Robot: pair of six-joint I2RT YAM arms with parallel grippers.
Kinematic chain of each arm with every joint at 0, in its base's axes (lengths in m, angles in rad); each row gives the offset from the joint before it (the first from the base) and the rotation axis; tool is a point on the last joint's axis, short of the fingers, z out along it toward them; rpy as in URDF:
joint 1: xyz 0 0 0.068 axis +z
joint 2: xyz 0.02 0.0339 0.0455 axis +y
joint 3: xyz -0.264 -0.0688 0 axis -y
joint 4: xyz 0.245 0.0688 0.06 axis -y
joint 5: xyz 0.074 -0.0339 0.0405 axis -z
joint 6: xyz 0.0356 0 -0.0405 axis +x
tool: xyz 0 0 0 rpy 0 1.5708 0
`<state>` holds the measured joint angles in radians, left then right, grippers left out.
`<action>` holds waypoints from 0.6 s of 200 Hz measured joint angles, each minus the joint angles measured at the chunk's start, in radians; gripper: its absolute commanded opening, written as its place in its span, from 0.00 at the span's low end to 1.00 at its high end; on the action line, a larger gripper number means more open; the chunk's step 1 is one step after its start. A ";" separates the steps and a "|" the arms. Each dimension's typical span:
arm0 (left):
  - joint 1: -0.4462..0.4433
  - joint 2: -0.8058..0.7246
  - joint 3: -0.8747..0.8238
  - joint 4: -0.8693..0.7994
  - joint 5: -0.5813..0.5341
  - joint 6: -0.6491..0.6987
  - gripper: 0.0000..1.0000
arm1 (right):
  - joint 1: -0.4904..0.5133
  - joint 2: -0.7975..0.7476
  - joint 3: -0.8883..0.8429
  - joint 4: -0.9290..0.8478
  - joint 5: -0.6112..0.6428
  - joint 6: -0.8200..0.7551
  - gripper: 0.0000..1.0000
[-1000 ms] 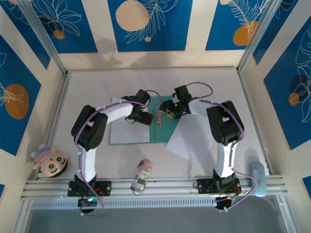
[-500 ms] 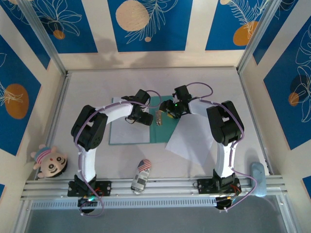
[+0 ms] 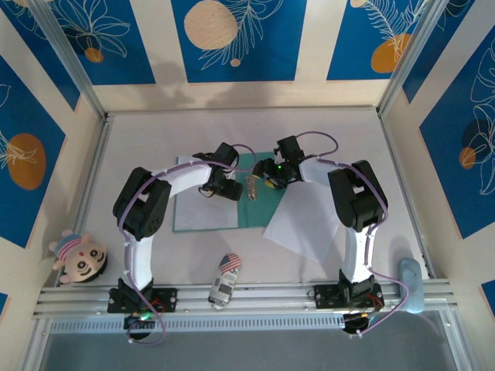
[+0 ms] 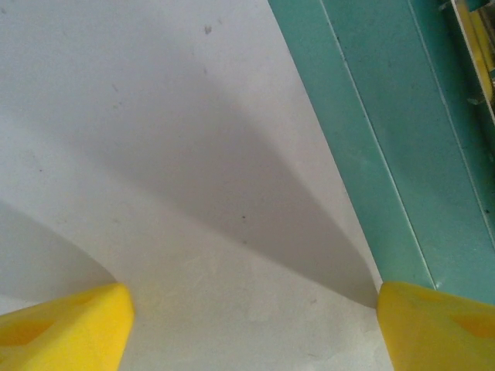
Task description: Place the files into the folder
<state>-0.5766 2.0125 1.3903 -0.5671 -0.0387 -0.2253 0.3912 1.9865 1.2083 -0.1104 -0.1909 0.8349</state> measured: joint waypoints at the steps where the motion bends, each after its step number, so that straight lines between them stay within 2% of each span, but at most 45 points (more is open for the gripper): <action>1: 0.000 0.000 0.000 0.000 0.000 0.000 0.83 | 0.000 0.000 0.000 0.000 0.000 0.002 0.61; 120: 0.025 -0.008 0.000 -0.052 -0.006 -0.003 0.85 | 0.031 0.007 0.000 0.021 -0.019 0.025 0.61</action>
<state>-0.5518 2.0041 1.3907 -0.6189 -0.0452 -0.2287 0.4217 1.9938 1.2083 -0.0898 -0.2104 0.8597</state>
